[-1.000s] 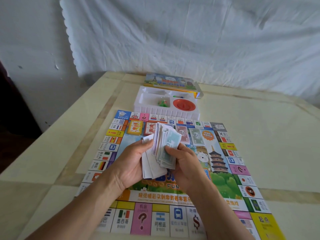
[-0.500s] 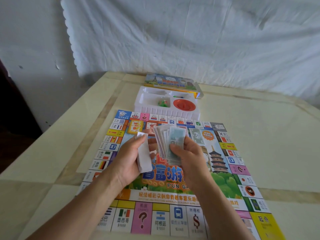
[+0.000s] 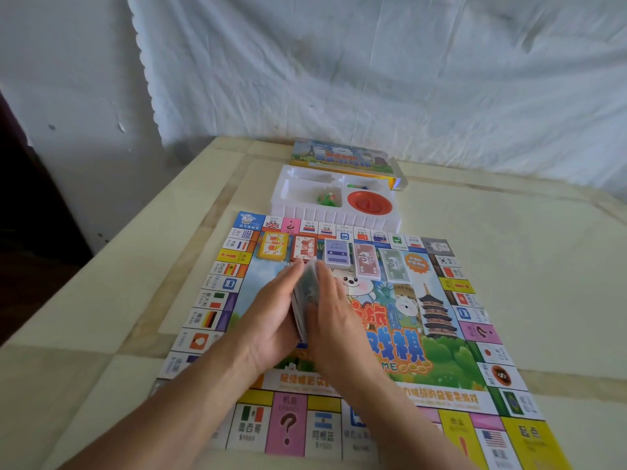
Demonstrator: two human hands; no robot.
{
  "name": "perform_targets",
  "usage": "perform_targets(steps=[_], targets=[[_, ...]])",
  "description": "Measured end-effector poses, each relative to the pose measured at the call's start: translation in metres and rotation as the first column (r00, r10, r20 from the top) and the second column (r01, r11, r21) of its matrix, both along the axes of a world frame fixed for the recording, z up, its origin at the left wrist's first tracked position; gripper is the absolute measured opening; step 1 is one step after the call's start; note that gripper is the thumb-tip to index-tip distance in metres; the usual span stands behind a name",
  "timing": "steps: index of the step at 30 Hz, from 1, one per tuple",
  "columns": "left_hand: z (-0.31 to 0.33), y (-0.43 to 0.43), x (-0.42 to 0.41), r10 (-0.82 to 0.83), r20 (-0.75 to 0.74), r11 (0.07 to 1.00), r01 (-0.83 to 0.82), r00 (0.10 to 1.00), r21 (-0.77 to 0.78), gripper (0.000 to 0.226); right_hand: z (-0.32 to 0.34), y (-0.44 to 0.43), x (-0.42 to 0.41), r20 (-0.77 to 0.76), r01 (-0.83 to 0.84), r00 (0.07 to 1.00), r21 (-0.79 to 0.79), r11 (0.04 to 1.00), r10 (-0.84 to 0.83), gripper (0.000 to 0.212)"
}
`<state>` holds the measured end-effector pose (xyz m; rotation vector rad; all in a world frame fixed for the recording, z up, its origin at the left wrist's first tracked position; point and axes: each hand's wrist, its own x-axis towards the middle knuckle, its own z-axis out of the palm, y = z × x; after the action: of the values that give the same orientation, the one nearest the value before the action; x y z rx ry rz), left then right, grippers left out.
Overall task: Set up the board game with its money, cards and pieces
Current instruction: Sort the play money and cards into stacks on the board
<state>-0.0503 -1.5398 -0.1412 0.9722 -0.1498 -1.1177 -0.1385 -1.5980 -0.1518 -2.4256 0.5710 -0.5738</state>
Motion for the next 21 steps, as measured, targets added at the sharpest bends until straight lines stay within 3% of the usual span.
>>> perform_targets(steps=[4,6,8,10,13,17,21], targets=[[0.005,0.003,0.002,-0.041,-0.047,0.998,0.039,0.998,-0.058,0.044,0.003,0.002,-0.001,0.094,-0.027,0.995,0.027,0.999,0.025,0.077],[0.006,0.004,0.001,-0.041,-0.049,0.996,0.036,0.998,-0.083,0.047,0.0,-0.005,0.0,0.109,-0.004,0.994,0.003,1.0,0.003,0.068],[0.007,0.004,0.0,-0.017,-0.043,0.996,0.013,0.999,-0.088,0.042,-0.002,-0.009,0.001,0.055,0.021,0.998,-0.008,1.0,-0.021,0.044],[0.008,0.005,-0.001,0.006,-0.015,0.997,-0.007,1.0,-0.081,0.032,-0.001,-0.011,0.001,0.045,0.036,0.998,0.119,0.992,-0.042,0.026],[0.008,0.006,0.001,-0.026,0.008,0.998,0.027,1.0,-0.061,0.038,0.007,-0.012,-0.001,0.018,0.003,1.0,0.352,0.936,-0.01,0.022],[0.008,0.005,0.002,-0.07,-0.018,0.995,0.069,0.997,-0.066,0.051,0.008,-0.014,0.0,-0.043,0.044,0.999,0.381,0.923,-0.03,0.029],[0.008,0.005,0.003,-0.055,0.005,0.994,0.055,0.998,-0.091,0.031,0.015,-0.019,-0.005,0.049,0.043,0.994,0.633,0.773,-0.096,0.013]])
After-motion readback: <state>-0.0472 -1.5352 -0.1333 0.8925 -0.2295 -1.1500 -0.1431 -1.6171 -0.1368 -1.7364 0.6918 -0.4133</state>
